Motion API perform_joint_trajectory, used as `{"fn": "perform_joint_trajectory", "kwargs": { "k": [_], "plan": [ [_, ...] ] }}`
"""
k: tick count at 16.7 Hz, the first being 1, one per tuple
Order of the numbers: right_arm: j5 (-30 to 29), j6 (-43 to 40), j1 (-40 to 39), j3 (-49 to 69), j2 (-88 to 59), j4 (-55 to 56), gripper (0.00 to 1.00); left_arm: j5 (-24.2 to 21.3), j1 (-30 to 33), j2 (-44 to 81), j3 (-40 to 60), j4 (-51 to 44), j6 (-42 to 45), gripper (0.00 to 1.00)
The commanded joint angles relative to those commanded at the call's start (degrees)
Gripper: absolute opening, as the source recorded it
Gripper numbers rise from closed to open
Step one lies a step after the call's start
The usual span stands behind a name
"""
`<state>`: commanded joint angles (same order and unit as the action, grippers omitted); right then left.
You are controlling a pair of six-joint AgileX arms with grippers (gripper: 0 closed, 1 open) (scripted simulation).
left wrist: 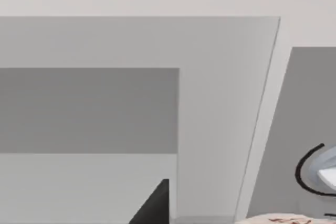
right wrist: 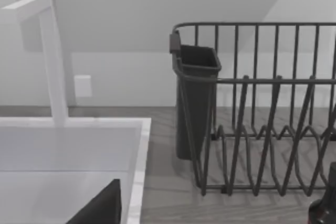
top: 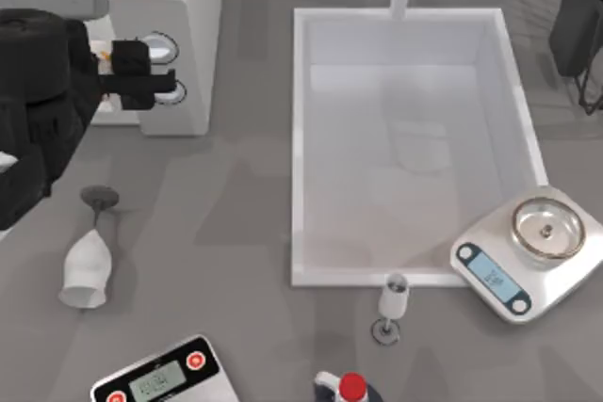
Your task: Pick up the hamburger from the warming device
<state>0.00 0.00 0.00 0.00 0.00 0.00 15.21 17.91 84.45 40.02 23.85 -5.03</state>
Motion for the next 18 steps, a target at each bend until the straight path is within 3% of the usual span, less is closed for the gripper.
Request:
{"fn": "perform_joint_trajectory", "kwargs": {
  "k": [6, 12, 18],
  "plan": [
    [0.0, 0.0, 0.0, 0.0, 0.0, 0.0, 1.00, -1.5, -1.4, 2.9, 0.4, 4.1, 0.0, 0.00],
    [0.0, 0.0, 0.0, 0.0, 0.0, 0.0, 1.00, -3.9, -1.5, 16.0, -0.6, 26.7, -0.5, 0.00],
    [0.0, 0.0, 0.0, 0.0, 0.0, 0.0, 1.00, -1.4, 0.1, 30.5, -8.7, 41.8, -0.1, 0.00]
  ]
}}
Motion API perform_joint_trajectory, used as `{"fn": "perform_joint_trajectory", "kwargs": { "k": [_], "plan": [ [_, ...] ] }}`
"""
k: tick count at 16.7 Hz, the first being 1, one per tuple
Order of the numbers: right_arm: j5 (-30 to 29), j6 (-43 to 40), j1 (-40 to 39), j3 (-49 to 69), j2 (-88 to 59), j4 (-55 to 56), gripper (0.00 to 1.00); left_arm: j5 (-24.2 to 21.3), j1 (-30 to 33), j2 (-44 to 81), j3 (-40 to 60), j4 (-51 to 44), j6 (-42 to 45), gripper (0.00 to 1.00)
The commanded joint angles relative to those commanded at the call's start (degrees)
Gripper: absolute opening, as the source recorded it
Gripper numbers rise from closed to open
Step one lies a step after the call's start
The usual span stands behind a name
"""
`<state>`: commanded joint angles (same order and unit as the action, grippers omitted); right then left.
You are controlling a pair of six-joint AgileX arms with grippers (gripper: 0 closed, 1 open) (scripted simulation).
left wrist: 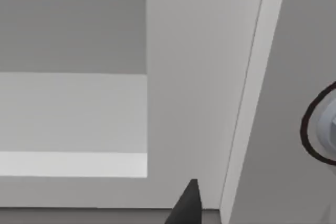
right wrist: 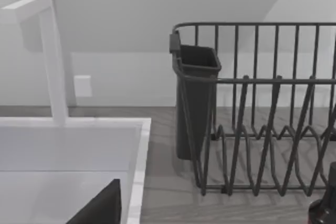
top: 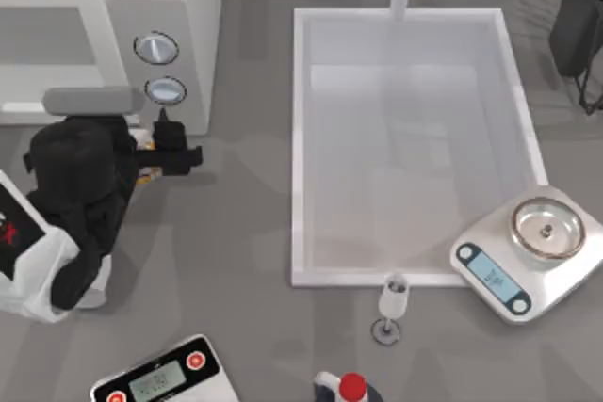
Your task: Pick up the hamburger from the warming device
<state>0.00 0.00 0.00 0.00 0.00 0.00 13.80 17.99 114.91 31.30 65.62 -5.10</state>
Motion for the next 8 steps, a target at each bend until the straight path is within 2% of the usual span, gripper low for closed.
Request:
{"fn": "perform_joint_trajectory", "kwargs": {
  "k": [6, 8],
  "plan": [
    [0.0, 0.0, 0.0, 0.0, 0.0, 0.0, 1.00, 0.9, -0.1, 1.8, -1.4, 0.7, 0.2, 0.00],
    [0.0, 0.0, 0.0, 0.0, 0.0, 0.0, 1.00, 0.9, -0.1, 1.8, -1.4, 0.7, 0.2, 0.15]
  ]
}}
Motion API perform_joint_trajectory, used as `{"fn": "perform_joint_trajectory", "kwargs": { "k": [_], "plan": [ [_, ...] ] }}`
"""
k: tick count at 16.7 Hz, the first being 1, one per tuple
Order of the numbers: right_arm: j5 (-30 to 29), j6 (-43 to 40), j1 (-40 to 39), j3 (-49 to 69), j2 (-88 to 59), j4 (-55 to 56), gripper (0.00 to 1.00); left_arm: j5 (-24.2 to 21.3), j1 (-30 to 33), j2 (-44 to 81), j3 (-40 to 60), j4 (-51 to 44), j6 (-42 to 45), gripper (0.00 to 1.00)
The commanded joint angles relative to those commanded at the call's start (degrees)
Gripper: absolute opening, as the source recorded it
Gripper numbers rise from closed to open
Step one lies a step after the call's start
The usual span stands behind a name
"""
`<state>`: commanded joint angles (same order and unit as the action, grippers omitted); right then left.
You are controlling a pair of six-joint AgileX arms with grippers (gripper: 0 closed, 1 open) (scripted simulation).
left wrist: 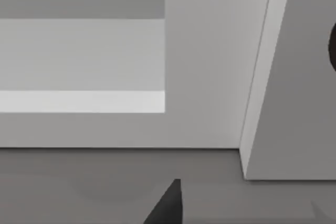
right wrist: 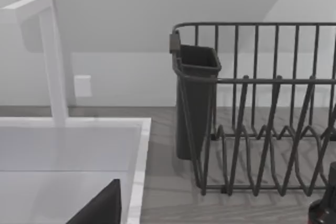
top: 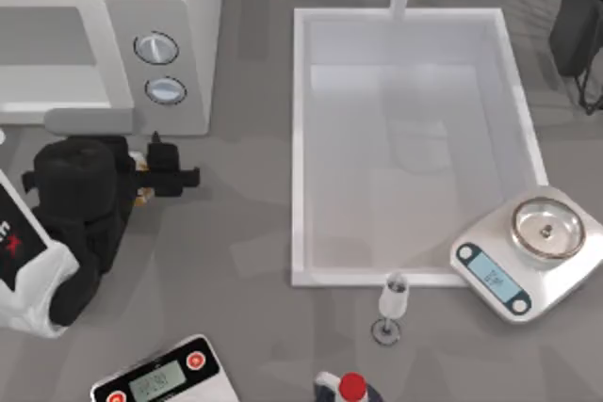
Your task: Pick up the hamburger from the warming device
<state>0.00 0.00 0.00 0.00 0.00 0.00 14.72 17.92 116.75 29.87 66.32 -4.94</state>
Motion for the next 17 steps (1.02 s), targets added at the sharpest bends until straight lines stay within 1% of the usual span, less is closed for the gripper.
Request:
{"fn": "perform_joint_trajectory", "kwargs": {
  "k": [11, 12, 17],
  "plan": [
    [0.0, 0.0, 0.0, 0.0, 0.0, 0.0, 1.00, 0.0, 0.0, 0.0, 0.0, 0.0, 0.0, 0.98],
    [0.0, 0.0, 0.0, 0.0, 0.0, 0.0, 1.00, 0.0, 0.0, 0.0, 0.0, 0.0, 0.0, 1.00],
    [0.0, 0.0, 0.0, 0.0, 0.0, 0.0, 1.00, 0.0, 0.0, 0.0, 0.0, 0.0, 0.0, 1.00]
  ]
}}
